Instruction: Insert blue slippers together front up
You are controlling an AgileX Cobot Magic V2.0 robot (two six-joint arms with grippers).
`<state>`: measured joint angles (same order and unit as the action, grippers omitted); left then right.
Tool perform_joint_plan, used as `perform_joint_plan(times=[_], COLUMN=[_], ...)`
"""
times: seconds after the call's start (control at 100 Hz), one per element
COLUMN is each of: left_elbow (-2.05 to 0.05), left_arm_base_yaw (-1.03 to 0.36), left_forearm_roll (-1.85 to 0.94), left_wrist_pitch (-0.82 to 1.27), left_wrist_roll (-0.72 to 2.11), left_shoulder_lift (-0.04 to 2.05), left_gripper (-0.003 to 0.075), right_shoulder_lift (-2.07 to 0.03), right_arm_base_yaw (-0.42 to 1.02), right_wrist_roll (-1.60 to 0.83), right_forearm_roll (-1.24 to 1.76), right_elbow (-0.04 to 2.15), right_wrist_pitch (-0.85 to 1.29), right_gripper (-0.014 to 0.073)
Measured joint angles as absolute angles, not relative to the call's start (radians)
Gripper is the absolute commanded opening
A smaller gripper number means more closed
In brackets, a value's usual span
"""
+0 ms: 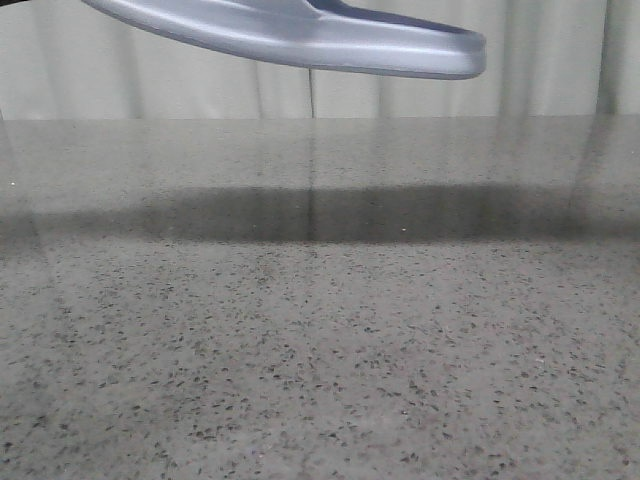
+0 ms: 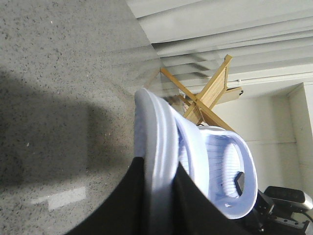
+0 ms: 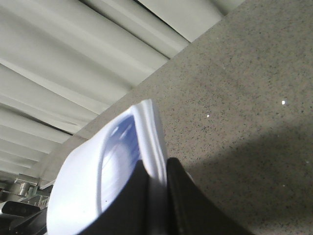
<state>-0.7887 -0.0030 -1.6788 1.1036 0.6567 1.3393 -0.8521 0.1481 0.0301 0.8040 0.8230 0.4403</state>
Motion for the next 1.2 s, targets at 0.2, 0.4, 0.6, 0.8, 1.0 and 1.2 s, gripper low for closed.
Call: perform_joint_plan(times=[0.2,0.4,0.6,0.8,1.0,1.2], left_elbow=[-0.789,-0.788,-0.788,-0.788,-0.788,-0.788], left_arm_base_yaw=[-0.003,-0.003,-0.005,-0.063,-0.096,-0.098], left_forearm_roll=[-1.720,-1.736,-1.739,-1.753,-1.763,-1.764], left_wrist_pitch=[1.110,1.113,1.113,1.080,1.055,1.055], left_wrist_roll=[0.657,0.657,0.646,0.638,0.624,0.620], left_shoulder_lift=[1.339,1.339,1.339,1.339,1.339,1.339], left_gripper=[0.0016,0.0016,0.0016,0.0016,0.0016,0.0016], right_shoulder_lift=[-0.852,-0.852,-0.870,-0.904,-0.938,-0.946], right_arm_base_yaw=[0.148,0.148,0.148,0.148,0.144,0.142], right_wrist_roll=[0.000,-0.009,-0.014,-0.016,-0.020,-0.046], right_forearm_roll=[0.818,0.818,0.818,0.818,0.816,0.816], right_elbow=[0.823,0.810,0.800,0.800,0.798,0.798], right_wrist_pitch=[0.426,0.417,0.405,0.397,0.392,0.396], right_gripper=[-0.0107,-0.0107,-0.0107,-0.0107,-0.0107,-0.0107])
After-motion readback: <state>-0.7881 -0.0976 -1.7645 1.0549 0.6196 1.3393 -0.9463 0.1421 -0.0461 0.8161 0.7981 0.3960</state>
